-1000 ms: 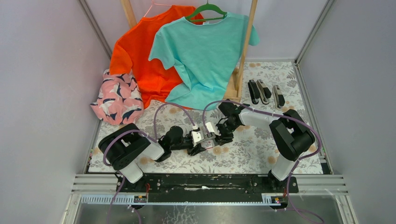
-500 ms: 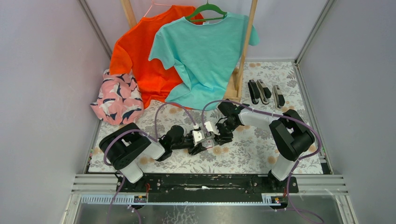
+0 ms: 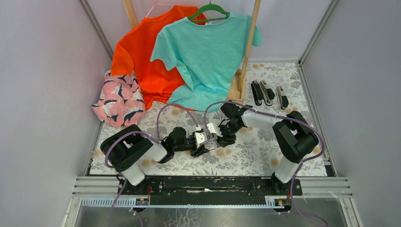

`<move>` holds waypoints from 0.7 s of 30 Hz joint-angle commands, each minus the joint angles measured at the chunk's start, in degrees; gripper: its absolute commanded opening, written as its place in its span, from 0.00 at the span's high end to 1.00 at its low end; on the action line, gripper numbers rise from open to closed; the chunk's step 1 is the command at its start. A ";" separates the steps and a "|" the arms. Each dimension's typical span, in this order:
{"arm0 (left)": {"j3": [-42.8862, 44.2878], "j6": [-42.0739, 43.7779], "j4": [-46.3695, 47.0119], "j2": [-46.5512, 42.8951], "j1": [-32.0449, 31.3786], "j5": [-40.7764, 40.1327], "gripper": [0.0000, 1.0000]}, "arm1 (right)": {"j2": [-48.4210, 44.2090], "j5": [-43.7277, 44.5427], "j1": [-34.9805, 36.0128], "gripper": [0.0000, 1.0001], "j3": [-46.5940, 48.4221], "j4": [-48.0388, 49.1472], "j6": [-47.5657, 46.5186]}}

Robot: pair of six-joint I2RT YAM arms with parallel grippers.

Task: Unload the staples from the stapler
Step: Close the staple box at the center of the board.

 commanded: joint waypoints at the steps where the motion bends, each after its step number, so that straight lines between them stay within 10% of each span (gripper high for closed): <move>1: 0.01 1.31 -1.63 0.91 -0.20 -0.02 0.46 | -0.25 0.24 0.05 0.58 1.51 0.07 1.04; 21: 0.06 1.16 -1.64 0.89 -0.23 -0.34 0.45 | 1.06 -2.06 0.14 0.58 3.00 -0.69 5.81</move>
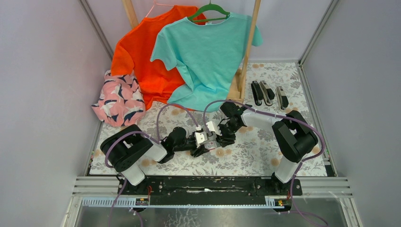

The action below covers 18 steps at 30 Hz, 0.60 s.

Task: Unload the staples from the stapler
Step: Close the staple box at the center of the board.

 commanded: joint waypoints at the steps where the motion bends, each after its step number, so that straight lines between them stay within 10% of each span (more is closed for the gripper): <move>1: 0.06 1.21 -1.81 0.96 -0.24 -0.06 0.45 | 0.77 -2.16 0.14 0.58 2.38 -0.73 2.14; 18: 1.35 1.44 -3.47 1.64 -0.34 -0.13 0.45 | 1.17 -1.63 1.40 0.57 2.28 -2.57 -1.06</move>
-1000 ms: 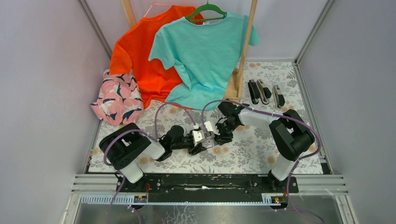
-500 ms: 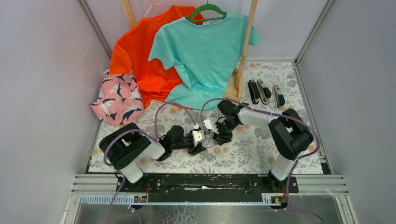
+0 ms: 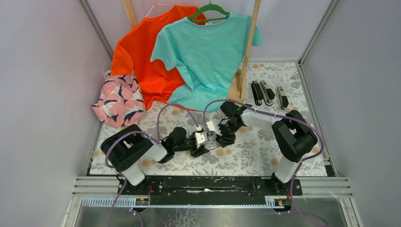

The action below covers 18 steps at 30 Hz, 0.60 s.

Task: Unload the staples from the stapler
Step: Close the staple box at the center of the board.

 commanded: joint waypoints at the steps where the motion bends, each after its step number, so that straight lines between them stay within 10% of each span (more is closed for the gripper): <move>1: 1.26 1.20 -3.03 1.54 -0.29 -0.10 0.45 | 0.78 -1.05 1.62 0.57 1.70 -1.90 -1.54; 18: 0.66 1.12 -2.66 0.95 -0.27 -0.73 0.41 | 0.72 2.38 1.83 0.39 1.29 0.48 1.27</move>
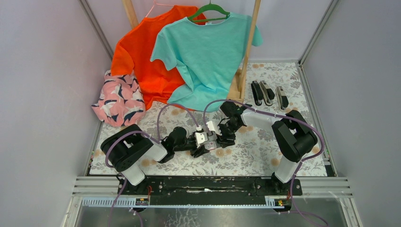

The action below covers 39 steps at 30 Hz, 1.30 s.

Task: Unload the staples from the stapler
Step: Close the staple box at the center of the board.

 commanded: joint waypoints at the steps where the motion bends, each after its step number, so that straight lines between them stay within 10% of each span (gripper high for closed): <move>1: 0.35 0.62 -2.36 0.74 -0.35 -0.85 0.40 | 0.50 2.15 1.81 0.38 1.39 0.35 1.97; 14: -1.83 -1.18 -1.18 -1.95 -0.34 -4.07 0.36 | -4.71 1.11 -0.98 0.25 0.87 -1.21 0.73; 39: -4.06 -2.16 -0.46 -2.17 -0.33 -3.50 0.48 | -0.73 4.65 -1.18 0.31 -0.47 -2.59 -4.03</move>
